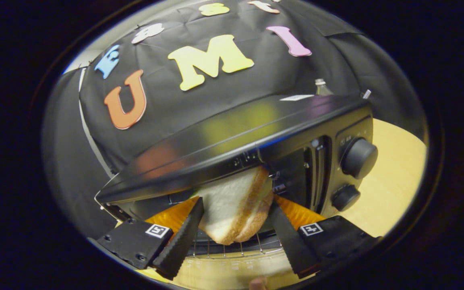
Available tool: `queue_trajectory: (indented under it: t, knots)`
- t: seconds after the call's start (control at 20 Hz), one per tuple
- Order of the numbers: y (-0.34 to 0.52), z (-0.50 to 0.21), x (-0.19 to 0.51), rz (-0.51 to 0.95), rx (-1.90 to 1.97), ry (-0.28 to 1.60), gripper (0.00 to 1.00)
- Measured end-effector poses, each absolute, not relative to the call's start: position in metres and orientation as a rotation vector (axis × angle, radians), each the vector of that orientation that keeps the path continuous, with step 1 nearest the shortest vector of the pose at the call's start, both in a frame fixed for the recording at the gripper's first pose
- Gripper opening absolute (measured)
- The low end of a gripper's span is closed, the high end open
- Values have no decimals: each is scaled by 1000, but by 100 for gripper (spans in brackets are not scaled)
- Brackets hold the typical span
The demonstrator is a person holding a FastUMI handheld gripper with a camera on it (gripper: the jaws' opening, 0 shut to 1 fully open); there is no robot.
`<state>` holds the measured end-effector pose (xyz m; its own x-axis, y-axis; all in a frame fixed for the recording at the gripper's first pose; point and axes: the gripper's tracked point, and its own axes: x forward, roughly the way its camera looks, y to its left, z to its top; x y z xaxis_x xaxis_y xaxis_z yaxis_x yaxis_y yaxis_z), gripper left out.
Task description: Open the toaster oven, put the food inside, and close the toaster oven door.
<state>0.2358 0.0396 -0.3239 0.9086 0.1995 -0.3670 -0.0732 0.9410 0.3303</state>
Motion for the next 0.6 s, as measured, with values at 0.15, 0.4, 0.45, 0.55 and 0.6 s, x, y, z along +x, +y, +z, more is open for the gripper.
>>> queue_trajectory:
  t: [0.15,0.4,0.45,0.55,0.6]
  knots:
    - [40,-321,232,162,223,422,100]
    - [37,-323,234,184,-26,443,100]
    - [33,-328,234,180,-70,472,100]
    - [34,-322,230,188,-80,475,100]
    - [34,-320,230,186,-96,478,100]
